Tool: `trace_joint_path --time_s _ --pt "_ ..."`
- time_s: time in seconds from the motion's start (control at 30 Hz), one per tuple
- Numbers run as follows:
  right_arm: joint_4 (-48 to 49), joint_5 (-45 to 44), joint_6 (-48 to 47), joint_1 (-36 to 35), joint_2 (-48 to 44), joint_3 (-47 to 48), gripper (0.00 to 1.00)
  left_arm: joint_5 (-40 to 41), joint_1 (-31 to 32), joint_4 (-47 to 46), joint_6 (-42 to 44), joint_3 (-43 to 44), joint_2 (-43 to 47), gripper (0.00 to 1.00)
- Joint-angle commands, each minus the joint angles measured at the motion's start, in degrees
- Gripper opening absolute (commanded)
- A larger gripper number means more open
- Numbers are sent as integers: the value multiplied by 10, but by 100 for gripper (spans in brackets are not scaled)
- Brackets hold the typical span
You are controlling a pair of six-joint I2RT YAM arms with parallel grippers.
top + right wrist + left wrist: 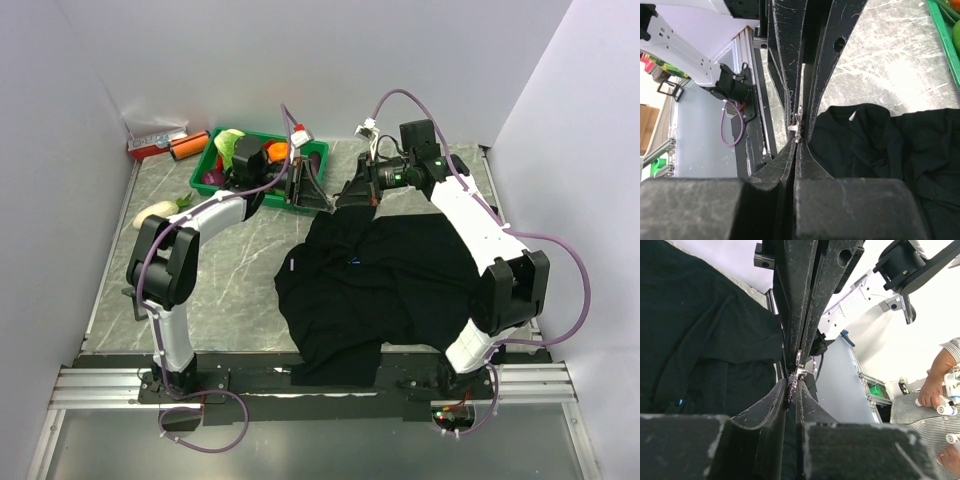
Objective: Remove the brooch from the garment
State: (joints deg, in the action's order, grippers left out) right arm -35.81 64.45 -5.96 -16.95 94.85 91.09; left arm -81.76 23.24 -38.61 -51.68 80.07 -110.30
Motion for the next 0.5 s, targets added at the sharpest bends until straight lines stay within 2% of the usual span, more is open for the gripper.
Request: trace_joint_path --time_s 0.0,0.23,0.47 --pt "-8 65 -4 -15 -13 40 0 29 2 41 48 22 -18 13" --pt "-15 62 -15 -19 -9 51 0 38 4 98 84 36 -25 1" --pt "-40 47 -48 -31 -4 73 0 48 9 132 104 51 -30 1"
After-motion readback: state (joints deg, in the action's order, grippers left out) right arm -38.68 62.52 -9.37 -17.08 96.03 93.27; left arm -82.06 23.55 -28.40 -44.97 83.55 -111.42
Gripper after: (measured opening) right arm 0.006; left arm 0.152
